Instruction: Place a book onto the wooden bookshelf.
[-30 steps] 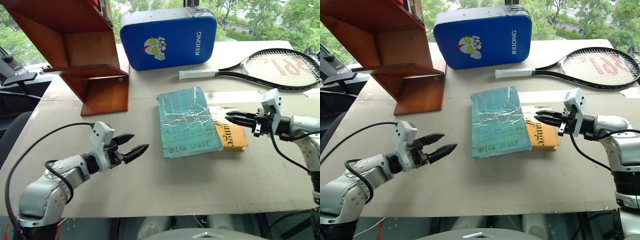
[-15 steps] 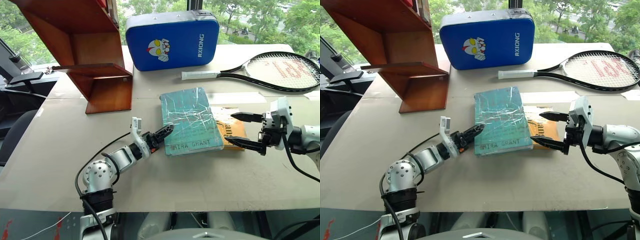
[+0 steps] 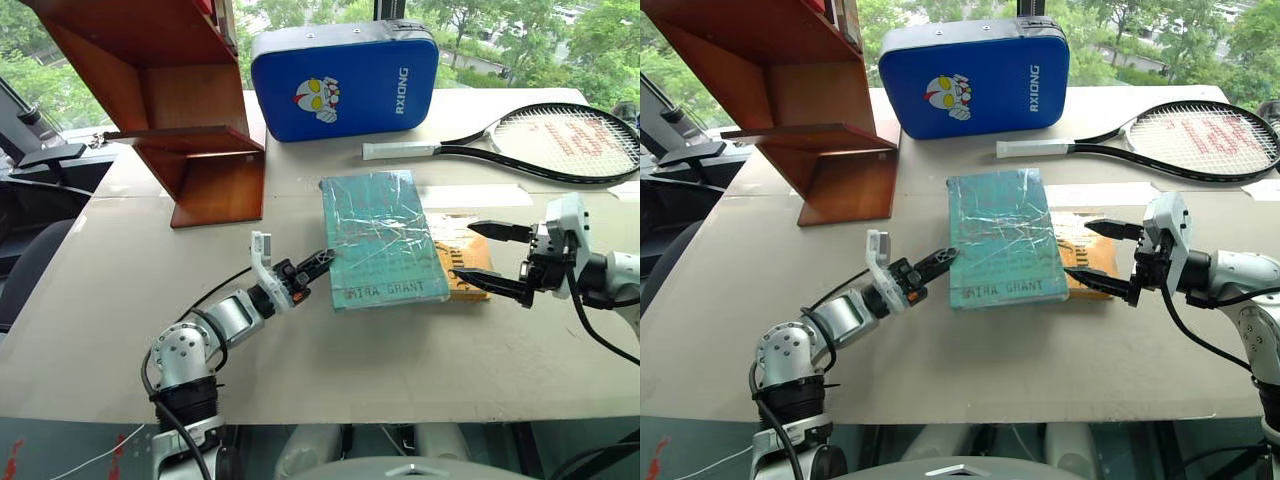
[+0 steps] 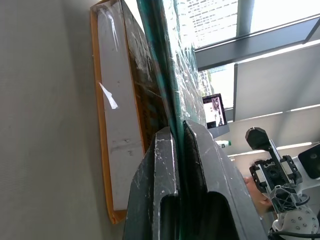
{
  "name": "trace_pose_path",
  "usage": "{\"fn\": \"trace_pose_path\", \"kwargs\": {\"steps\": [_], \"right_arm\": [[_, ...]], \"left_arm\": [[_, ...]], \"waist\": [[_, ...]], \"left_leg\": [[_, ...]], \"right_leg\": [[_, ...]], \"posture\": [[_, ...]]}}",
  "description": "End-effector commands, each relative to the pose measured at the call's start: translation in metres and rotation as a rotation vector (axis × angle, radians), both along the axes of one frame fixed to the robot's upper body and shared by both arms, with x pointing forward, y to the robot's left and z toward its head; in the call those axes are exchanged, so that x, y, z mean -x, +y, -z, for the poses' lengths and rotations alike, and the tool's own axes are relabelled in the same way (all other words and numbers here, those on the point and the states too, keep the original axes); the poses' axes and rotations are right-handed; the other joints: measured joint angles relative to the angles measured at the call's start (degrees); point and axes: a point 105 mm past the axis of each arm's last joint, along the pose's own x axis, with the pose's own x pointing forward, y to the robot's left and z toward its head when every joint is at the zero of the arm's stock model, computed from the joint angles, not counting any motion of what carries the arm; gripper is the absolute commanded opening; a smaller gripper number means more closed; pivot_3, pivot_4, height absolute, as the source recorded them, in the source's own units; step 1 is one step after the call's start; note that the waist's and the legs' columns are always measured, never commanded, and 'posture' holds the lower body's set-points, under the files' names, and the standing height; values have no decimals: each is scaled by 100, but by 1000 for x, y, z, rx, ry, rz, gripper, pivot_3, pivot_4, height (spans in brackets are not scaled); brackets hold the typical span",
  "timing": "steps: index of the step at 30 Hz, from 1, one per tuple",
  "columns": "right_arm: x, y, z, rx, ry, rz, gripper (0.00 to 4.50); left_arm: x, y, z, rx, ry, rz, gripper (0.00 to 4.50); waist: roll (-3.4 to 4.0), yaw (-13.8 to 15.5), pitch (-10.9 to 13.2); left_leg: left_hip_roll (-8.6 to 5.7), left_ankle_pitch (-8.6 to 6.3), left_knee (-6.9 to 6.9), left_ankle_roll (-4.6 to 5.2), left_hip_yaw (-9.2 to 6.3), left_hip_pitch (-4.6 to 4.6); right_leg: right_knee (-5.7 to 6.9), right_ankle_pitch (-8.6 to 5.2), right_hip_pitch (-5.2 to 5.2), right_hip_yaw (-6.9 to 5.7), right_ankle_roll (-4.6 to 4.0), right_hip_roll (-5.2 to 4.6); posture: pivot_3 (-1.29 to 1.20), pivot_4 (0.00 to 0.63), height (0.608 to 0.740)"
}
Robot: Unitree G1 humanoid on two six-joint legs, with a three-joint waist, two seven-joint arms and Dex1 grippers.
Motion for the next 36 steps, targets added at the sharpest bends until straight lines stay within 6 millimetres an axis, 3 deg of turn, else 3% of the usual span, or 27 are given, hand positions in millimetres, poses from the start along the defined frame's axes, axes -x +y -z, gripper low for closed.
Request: {"fn": "trace_pose_path", "kwargs": {"steps": [1, 4, 9, 14, 17, 20, 25, 28, 36], "right_arm": [[-5, -9, -25, -86, -66, 31, 4500], [-12, -14, -37, -156, -80, 57, 4500], [-25, -21, -55, -225, -121, 79, 4500], [-34, -18, -80, -301, -170, 52, 4500], [-37, -14, -95, -361, -188, 24, 4500], [-41, -9, -99, -369, -181, 13, 4500], [-43, -2, -110, -422, -175, -42, 4500], [-37, 4, -115, -445, -158, -121, 4500], [-28, 14, -117, -477, -127, -222, 4500]], "left_arm": [[9, -2, -62, -154, -339, 30, 45], [10, -1, -97, -388, -587, 21, 45], [1, 11, -180, -769, -1070, -135, 45], [-1, 18, -218, -1313, -1446, -194, 45], [-4, 34, -234, -1704, -1607, -240, 45], [-6, 51, -248, -1897, -1646, -317, 45], [-8, 84, -244, -2153, -1561, -323, 45], [-7, 106, -244, -2253, -1478, -353, 45], [4, 147, -240, -2403, -1297, -368, 45]], "waist": [[-5, 1, 4], [-7, 2, 6], [-15, 1, 11], [-19, -82, 18], [-17, -143, 19], [-16, -151, 22], [-15, -154, 23], [-16, -154, 23], [-15, -144, 23]], "left_leg": [[0, 0, 0, 0, 0, -1], [0, -1, 0, -1, 1, -3], [-2, -1, 0, -2, 3, -5], [-2, 0, -36, -1, 8, -5], [-2, 0, -59, -1, 3, -6], [-1, 1, -65, -1, 0, -8], [-1, 1, -60, 1, -1, -36], [-1, 1, -46, 1, -2, -88], [-2, 2, -42, 2, -2, -95]], "right_leg": [[0, 0, -1, 0, 0, 0], [0, 0, -3, 0, -1, 0], [-5, 1, -2, 1, -3, 0], [-26, 1, -11, 7, -3, 0], [-47, 1, -15, 4, -3, 1], [-52, 1, -24, 7, -3, 5], [-55, 1, -45, 5, -2, 4], [-32, 2, -98, 4, -2, 4], [-29, 2, -101, -3, -3, 0]], "posture": [[0, 150, 740], [0, 150, 740], [0, 150, 740], [0, 150, 740], [0, 150, 740], [0, 150, 740], [0, 150, 740], [0, 150, 740], [0, 150, 740]]}}
